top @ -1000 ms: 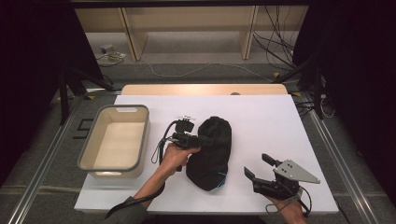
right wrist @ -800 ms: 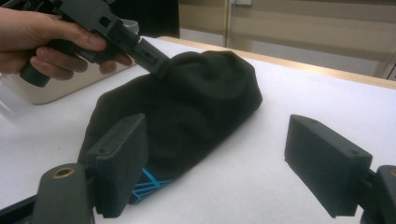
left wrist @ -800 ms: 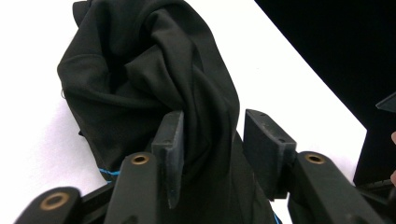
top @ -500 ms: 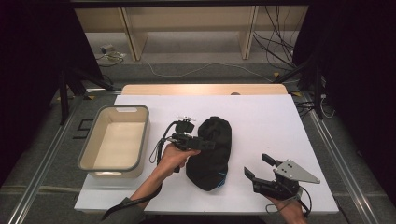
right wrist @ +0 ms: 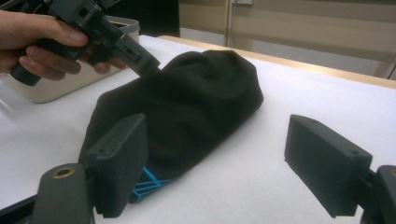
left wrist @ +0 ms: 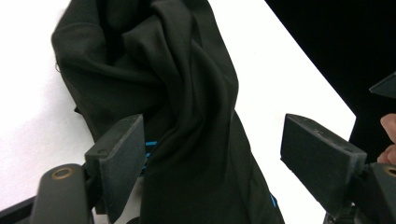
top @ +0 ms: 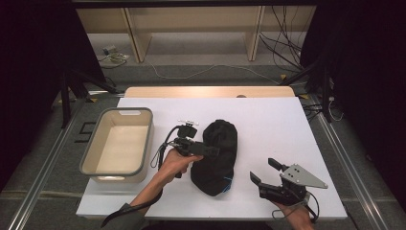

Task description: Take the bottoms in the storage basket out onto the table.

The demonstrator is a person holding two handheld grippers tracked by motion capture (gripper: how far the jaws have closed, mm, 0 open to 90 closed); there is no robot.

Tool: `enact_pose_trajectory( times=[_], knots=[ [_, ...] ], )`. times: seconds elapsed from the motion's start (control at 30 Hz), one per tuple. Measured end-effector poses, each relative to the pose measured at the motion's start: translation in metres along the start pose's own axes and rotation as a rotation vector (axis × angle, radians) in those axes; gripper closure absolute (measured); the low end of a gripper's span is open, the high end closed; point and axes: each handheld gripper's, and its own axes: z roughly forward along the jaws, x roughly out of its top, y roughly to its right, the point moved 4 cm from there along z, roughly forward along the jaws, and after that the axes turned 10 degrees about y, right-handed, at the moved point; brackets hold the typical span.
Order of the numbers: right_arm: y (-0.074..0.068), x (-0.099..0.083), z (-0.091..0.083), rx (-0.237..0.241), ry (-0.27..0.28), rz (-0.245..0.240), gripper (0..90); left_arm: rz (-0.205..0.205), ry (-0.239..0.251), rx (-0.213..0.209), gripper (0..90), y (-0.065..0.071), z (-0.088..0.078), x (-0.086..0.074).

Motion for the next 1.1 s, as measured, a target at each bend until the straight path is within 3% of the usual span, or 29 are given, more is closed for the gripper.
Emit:
enact_pose_trajectory(
  times=[0.2,0.4,0.5,0.7,0.77,1.1],
  knots=[
    [0.0,0.0,0.0,-0.001,0.0,0.001,22.1,0.015,-0.004,0.002,20.1,0.001,-0.003,-0.001],
    [0.0,0.0,0.0,0.001,0.0,0.001,22.1,0.027,-0.025,-0.029,17.1,0.004,-0.005,-0.004],
    [-0.001,0.0,0.0,0.001,0.0,0.001,22.2,0.061,-0.018,-0.031,15.6,0.004,-0.006,-0.005],
    [-0.001,0.0,0.0,0.002,0.001,0.001,22.1,0.074,0.003,-0.055,13.3,0.007,-0.01,-0.005],
    [-0.001,0.0,0.0,0.002,0.0,0.002,22.1,0.078,0.016,-0.082,12.4,0.009,-0.013,-0.006],
    [-0.001,0.0,0.0,0.003,-0.001,0.002,22.1,0.102,0.047,-0.099,10.5,0.009,-0.022,-0.006]
  ],
)
